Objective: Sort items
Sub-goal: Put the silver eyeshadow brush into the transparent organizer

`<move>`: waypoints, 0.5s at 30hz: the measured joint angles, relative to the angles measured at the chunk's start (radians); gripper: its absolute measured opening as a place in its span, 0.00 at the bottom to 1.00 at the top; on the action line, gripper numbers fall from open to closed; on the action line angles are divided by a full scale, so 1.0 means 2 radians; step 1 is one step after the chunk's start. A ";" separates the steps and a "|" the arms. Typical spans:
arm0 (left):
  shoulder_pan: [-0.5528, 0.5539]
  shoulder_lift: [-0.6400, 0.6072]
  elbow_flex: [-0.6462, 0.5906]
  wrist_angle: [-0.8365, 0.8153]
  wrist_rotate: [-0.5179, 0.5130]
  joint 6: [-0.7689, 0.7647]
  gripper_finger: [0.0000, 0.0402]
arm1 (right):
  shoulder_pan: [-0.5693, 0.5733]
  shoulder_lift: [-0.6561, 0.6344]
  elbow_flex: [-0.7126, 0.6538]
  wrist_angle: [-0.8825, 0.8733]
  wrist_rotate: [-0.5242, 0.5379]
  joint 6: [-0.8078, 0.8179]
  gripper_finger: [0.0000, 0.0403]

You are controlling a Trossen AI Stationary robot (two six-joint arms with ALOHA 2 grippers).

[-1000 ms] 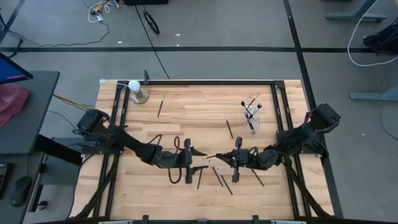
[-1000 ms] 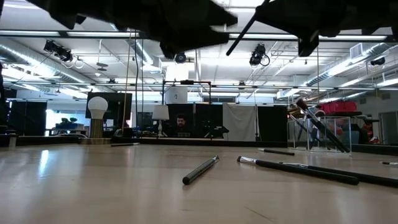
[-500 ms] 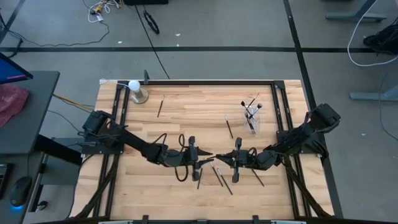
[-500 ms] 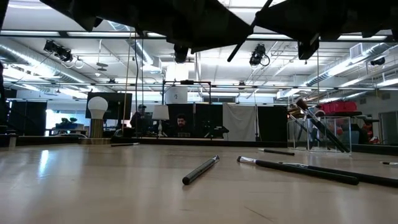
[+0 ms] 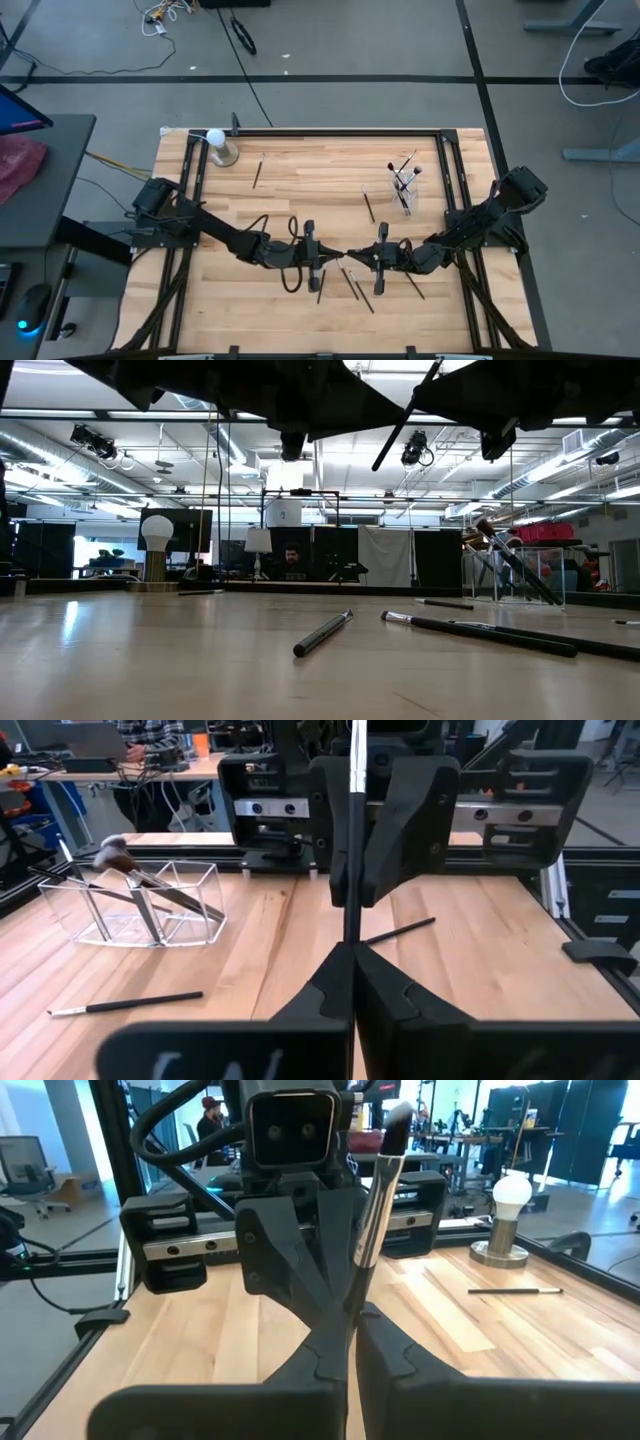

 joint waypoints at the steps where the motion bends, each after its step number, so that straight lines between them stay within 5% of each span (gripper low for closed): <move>1: 0.000 0.000 0.000 -0.001 0.000 0.000 0.01 | 0.000 0.000 0.000 -0.001 0.000 0.000 0.01; 15: 0.000 0.000 0.000 -0.003 0.001 -0.001 0.00 | 0.000 0.000 0.000 0.000 0.000 0.001 0.09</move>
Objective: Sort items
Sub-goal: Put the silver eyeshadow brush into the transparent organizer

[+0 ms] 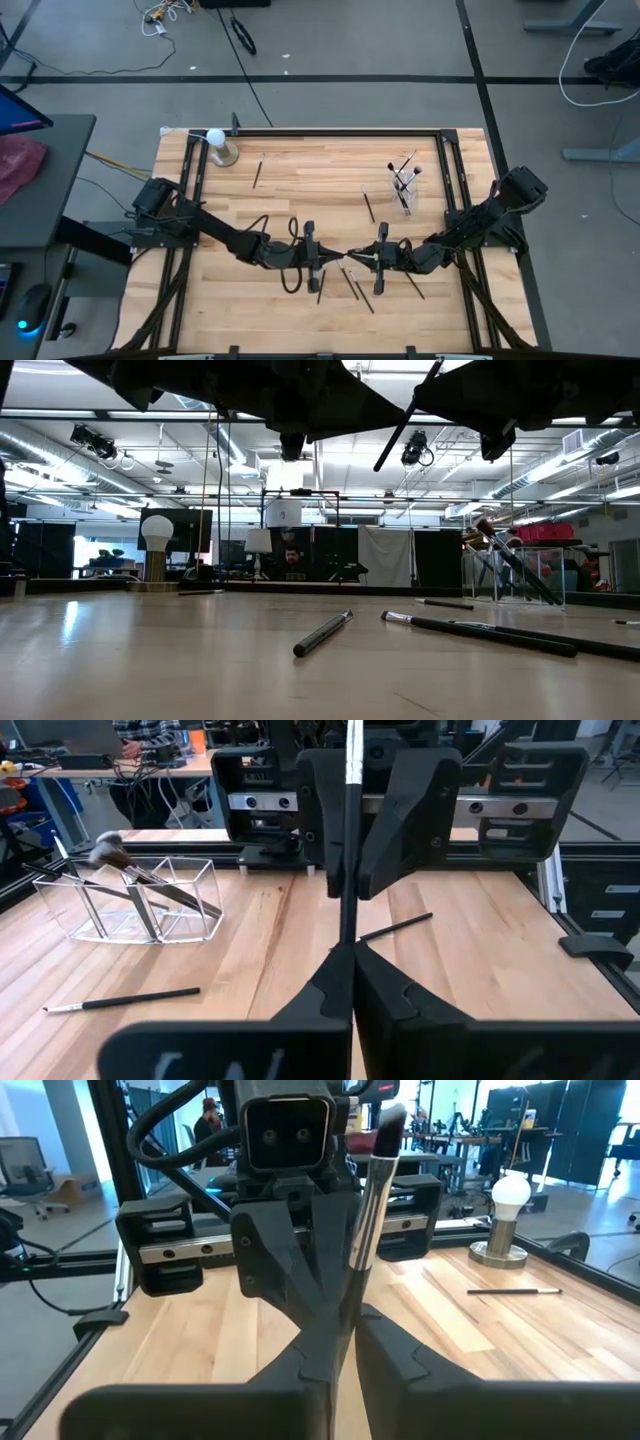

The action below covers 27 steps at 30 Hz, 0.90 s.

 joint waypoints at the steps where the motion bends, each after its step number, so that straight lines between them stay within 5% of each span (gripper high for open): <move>1: 0.000 0.000 0.000 0.000 0.000 -0.001 0.00 | 0.000 0.000 0.000 0.000 0.000 0.000 0.09; 8: 0.000 0.000 0.000 0.001 0.001 -0.009 0.07 | 0.000 0.000 0.000 0.000 0.000 -0.003 0.02; 19: 0.013 0.000 0.000 0.001 0.009 -0.018 0.51 | 0.000 0.000 0.000 0.001 0.000 -0.002 0.01; 23: 0.016 0.000 0.000 0.001 0.017 -0.018 0.52 | 0.000 0.000 0.000 0.001 0.000 -0.002 0.01; 27: 0.017 0.000 0.000 0.001 0.017 -0.018 0.42 | 0.000 0.000 0.000 0.002 0.000 -0.002 0.01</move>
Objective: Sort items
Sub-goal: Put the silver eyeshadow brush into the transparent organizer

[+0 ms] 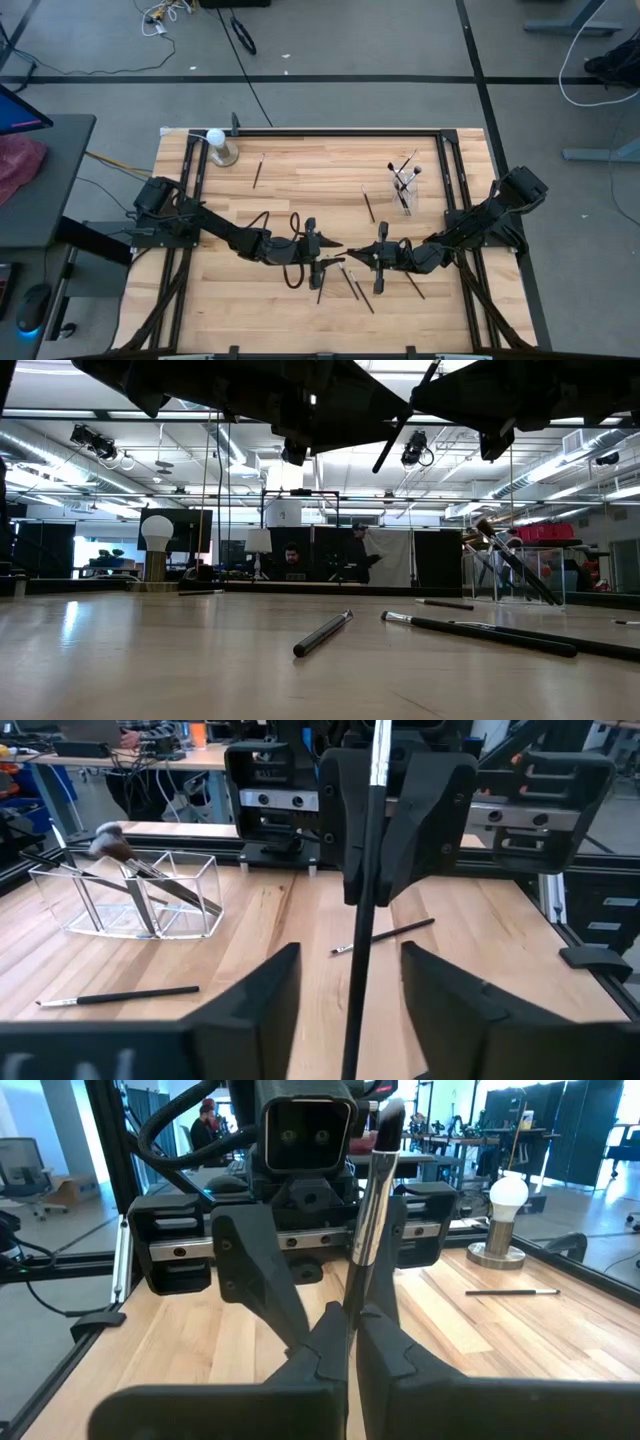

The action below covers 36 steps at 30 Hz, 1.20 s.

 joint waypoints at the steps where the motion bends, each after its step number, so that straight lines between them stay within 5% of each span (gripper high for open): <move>1: 0.001 0.001 0.000 0.000 0.000 0.000 0.38 | 0.000 0.000 0.000 0.001 0.000 0.000 0.01; 14: 0.005 0.037 0.000 0.047 0.003 0.003 0.04 | 0.000 0.000 0.000 0.003 0.002 0.001 0.00; 22: 0.004 0.038 0.000 0.049 0.002 0.002 0.04 | 0.000 0.000 0.000 0.002 0.001 0.001 0.03; 36: -0.002 0.038 0.000 0.051 -0.009 -0.001 0.03 | 0.026 -0.097 0.001 -0.126 0.000 0.035 0.43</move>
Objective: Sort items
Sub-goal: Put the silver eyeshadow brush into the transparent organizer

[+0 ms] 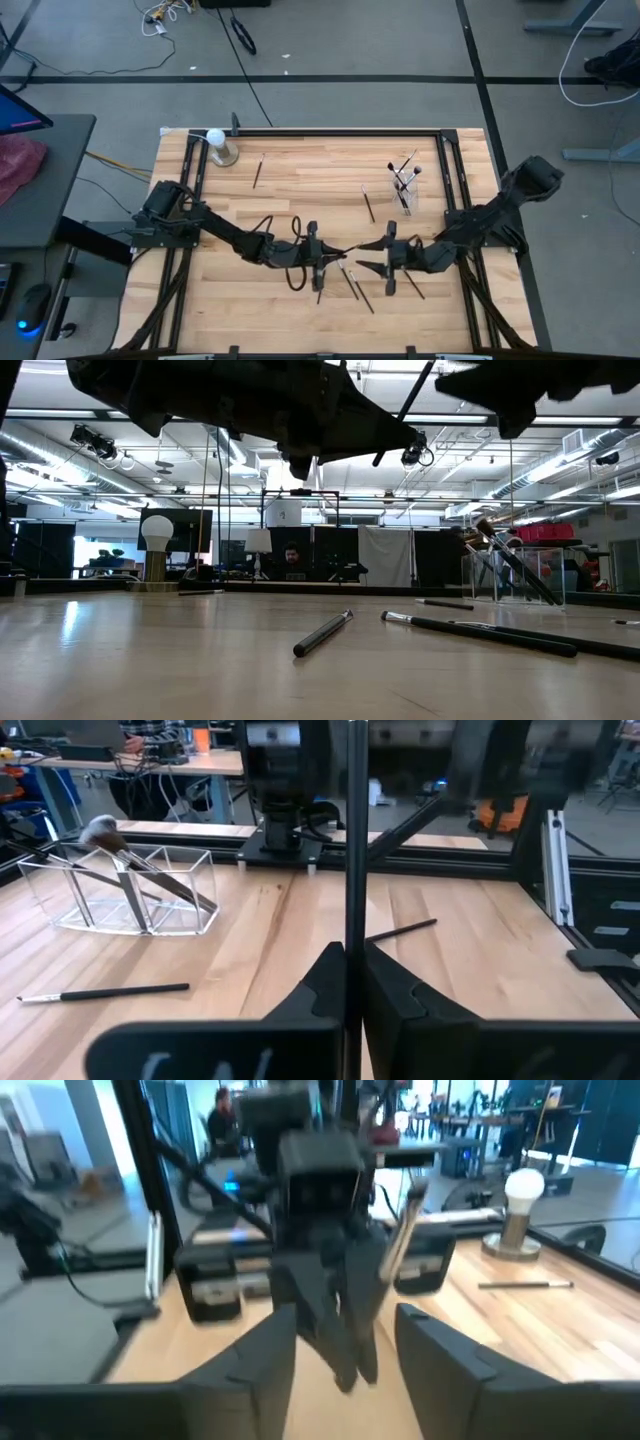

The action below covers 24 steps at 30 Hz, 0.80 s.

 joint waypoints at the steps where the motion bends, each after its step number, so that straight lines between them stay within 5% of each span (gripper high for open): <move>1: 0.000 0.000 0.000 0.001 0.000 0.000 0.03 | 0.001 -0.007 0.000 0.001 0.000 0.000 0.44; 14: 0.000 0.000 0.000 0.008 0.002 0.003 0.04 | -0.029 -0.021 0.000 0.015 0.013 0.000 0.32; 24: 0.000 0.000 0.000 0.009 0.002 0.003 0.04 | -0.049 -0.021 0.000 0.028 -0.068 -0.005 0.16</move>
